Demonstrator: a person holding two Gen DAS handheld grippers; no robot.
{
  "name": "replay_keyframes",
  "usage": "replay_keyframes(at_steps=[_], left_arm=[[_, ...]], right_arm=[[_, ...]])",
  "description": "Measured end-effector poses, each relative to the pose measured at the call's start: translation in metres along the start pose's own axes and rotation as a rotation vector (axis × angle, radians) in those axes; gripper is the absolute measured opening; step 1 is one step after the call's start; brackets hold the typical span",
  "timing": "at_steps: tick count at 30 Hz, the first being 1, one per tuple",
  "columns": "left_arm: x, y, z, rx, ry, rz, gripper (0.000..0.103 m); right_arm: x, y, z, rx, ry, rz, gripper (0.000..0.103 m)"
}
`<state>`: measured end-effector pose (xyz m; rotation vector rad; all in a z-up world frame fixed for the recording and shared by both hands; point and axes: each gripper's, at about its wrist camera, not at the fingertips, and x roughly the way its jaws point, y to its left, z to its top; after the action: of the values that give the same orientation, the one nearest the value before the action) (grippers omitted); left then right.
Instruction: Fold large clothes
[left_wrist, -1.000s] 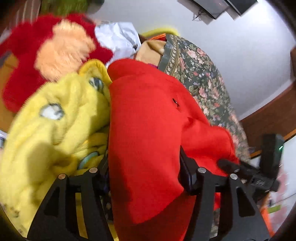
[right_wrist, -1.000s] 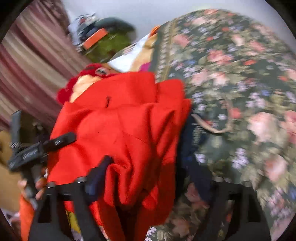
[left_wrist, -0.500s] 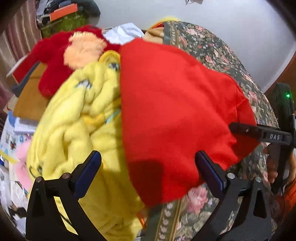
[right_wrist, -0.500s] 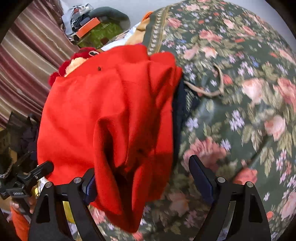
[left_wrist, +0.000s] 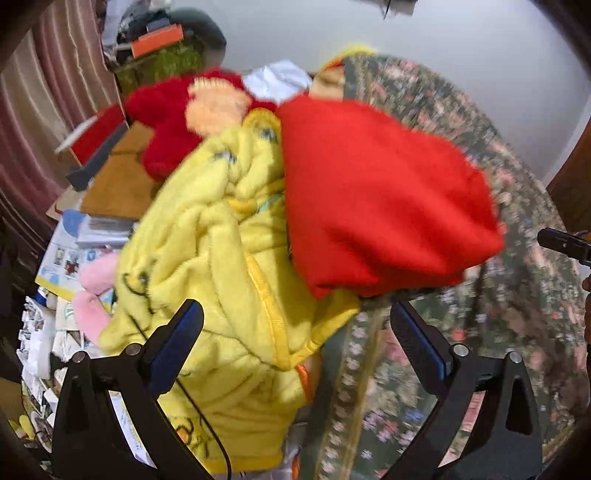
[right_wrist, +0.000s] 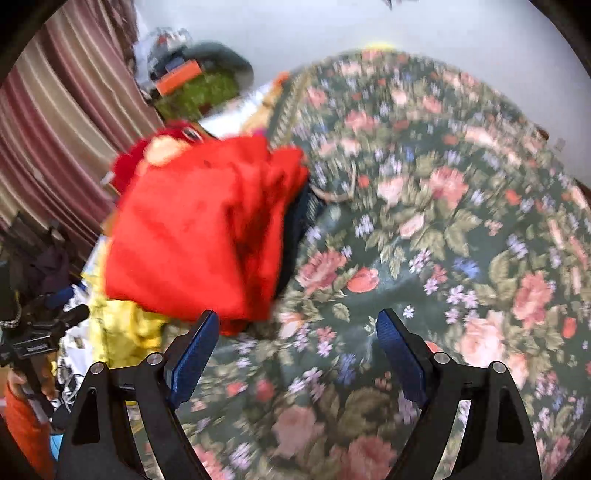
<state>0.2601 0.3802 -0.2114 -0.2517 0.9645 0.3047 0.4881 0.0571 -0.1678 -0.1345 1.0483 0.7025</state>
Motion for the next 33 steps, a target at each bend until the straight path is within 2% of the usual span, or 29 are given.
replay_keyframes(at_steps=[4, 9, 11, 13, 19, 25, 33], left_arm=[[-0.064, -0.021, 0.004, 0.030, -0.137, 0.002, 0.102], [-0.165, -0.059, 0.000, 0.094, -0.378, 0.003, 0.102], [-0.207, -0.073, -0.007, 0.108, -0.482, -0.006, 0.102], [-0.236, -0.082, -0.015, 0.109, -0.550, -0.012, 0.102], [-0.312, -0.104, -0.051, 0.088, -0.758, -0.034, 0.102], [-0.343, -0.114, -0.086, 0.068, -0.869, -0.025, 0.102], [-0.345, -0.123, -0.111, 0.046, -0.896, 0.004, 0.102]], right_arm=[[-0.072, 0.031, -0.002, -0.068, -0.153, 0.013, 0.085], [-0.167, 0.072, -0.016, -0.148, -0.374, 0.051, 0.085], [-0.208, 0.087, -0.027, -0.170, -0.472, 0.083, 0.085], [-0.241, 0.098, -0.040, -0.181, -0.550, 0.110, 0.085], [-0.312, 0.125, -0.085, -0.206, -0.725, 0.152, 0.085], [-0.353, 0.148, -0.138, -0.235, -0.833, 0.142, 0.085], [-0.366, 0.156, -0.178, -0.233, -0.819, 0.097, 0.086]])
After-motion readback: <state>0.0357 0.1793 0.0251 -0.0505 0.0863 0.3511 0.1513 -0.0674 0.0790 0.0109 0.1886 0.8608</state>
